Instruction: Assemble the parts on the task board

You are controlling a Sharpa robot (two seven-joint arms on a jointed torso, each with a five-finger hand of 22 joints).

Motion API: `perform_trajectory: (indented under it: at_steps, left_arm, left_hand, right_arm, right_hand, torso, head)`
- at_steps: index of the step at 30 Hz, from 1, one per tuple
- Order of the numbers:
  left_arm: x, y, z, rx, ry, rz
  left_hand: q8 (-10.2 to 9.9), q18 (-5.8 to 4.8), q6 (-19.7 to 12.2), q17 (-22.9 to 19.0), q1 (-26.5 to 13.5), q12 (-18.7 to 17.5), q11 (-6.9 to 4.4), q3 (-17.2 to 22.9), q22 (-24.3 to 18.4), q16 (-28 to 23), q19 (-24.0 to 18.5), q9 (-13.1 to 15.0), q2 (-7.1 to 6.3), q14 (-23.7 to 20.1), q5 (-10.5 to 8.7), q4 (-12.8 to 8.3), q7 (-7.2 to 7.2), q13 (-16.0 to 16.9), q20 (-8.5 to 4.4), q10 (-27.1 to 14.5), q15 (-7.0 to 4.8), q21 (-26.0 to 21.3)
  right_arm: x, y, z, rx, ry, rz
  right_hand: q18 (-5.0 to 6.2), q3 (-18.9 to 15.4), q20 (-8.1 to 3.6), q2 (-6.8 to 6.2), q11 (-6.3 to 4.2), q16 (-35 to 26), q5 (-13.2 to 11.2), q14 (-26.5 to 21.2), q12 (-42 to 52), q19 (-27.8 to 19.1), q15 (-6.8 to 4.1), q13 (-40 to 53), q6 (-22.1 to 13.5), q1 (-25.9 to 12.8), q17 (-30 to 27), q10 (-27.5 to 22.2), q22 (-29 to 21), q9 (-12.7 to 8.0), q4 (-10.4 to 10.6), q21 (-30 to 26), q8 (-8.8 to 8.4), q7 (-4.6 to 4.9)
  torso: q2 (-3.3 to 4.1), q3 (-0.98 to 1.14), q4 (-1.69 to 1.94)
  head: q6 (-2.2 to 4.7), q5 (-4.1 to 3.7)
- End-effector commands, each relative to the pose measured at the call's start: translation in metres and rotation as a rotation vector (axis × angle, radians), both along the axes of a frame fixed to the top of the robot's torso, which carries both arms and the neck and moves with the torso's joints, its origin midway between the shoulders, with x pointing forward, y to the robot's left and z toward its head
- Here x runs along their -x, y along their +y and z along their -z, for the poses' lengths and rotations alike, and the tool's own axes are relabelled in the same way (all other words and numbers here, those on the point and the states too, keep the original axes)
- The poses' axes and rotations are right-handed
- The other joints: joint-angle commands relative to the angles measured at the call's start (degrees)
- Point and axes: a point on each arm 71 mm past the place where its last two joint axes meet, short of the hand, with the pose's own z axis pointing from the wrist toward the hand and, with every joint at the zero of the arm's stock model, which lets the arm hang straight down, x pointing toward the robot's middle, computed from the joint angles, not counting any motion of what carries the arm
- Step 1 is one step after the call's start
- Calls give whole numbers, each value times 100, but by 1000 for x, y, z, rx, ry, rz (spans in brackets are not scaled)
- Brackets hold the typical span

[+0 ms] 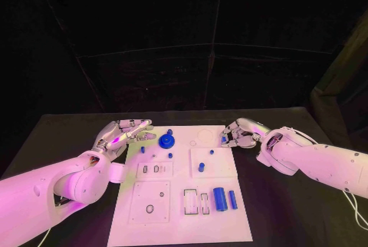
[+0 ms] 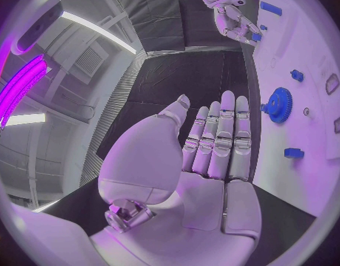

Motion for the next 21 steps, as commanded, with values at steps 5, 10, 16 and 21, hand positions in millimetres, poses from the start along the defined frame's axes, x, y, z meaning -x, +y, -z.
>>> perform_trajectory:
  at_steps: [5,10,16,21]
  left_arm:
    - [0,-1,-1,8,-5,15]
    - [0,-1,-1,8,-4,16]
    - [1,-1,-1,8,-4,17]
    - [1,-1,-1,8,-2,17]
  left_hand:
    - [-32,84,1,5,-16,-32,40,7,-9,-17,16,-6,55,2,-19,-33,34,-7,31,-14,46,-32]
    - [-32,84,1,5,-16,-32,40,7,-9,-17,16,-6,55,2,-19,-33,34,-7,31,-14,46,-32]
    - [-32,84,1,5,-16,-32,40,7,-9,-17,16,-6,55,2,-19,-33,34,-7,31,-14,46,-32]
    - [-32,84,1,5,-16,-32,40,7,-9,-17,16,-6,55,2,-19,-33,34,-7,31,-14,46,-32]
  right_arm:
    - [-2,2,1,7,6,-1]
    - [-2,2,1,9,12,-2]
    - [-2,1,2,11,16,-3]
    - [-2,1,2,12,18,1]
  right_hand:
    - [1,197,-25,257,-39,38,-338,245,74,28,-59,44,186,73,57,62,44,15,-58,13,85,-20]
    - [-6,286,-35,299,-50,64,-439,254,104,51,-68,73,237,112,98,79,81,11,-101,30,95,-33]
    - [-7,299,-38,264,-55,71,-451,257,104,55,-72,74,253,122,110,77,87,9,-129,34,97,-37]
    - [-6,303,-39,241,-55,63,-456,255,93,51,-73,65,254,123,98,70,80,6,-143,31,93,-37]
  torso:
    - [-7,0,-5]
    - [-9,3,-9]
    - [-5,7,-12]
    - [-8,3,-4]
  head:
    - [-14,-12]
    - [-25,-43]
    - [-27,-49]
    - [-29,-59]
